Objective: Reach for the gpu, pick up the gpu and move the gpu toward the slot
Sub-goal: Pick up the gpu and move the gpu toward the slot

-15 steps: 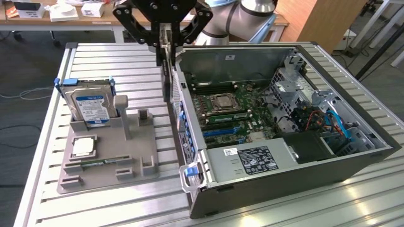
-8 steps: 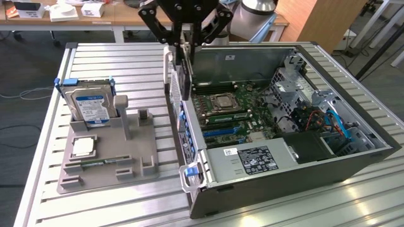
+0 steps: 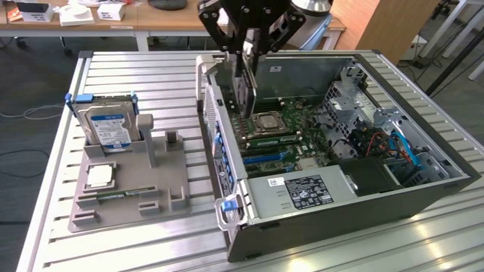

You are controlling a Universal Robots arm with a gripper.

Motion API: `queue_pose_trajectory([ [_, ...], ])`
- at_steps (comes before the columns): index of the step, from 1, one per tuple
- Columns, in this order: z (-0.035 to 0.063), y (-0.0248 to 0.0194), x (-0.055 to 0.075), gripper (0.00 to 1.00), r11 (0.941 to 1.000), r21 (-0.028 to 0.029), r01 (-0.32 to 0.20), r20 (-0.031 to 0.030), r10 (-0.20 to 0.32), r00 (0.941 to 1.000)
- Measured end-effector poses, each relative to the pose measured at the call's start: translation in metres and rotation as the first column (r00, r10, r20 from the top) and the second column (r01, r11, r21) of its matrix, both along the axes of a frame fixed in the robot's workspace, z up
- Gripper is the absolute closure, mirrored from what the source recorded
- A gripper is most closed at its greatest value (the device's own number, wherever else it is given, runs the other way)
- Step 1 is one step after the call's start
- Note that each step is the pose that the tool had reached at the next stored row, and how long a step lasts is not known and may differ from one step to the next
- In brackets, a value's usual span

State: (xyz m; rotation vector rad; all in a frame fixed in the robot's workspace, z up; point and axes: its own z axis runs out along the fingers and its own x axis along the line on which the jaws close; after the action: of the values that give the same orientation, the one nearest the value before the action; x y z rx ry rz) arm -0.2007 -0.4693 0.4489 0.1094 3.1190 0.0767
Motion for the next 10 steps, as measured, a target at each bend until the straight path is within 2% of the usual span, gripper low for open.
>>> queue_pose_trajectory([
  [10,0.0,0.0,0.045,0.73,1.0,0.0013,0.0,-0.0026,0.0,1.0],
])
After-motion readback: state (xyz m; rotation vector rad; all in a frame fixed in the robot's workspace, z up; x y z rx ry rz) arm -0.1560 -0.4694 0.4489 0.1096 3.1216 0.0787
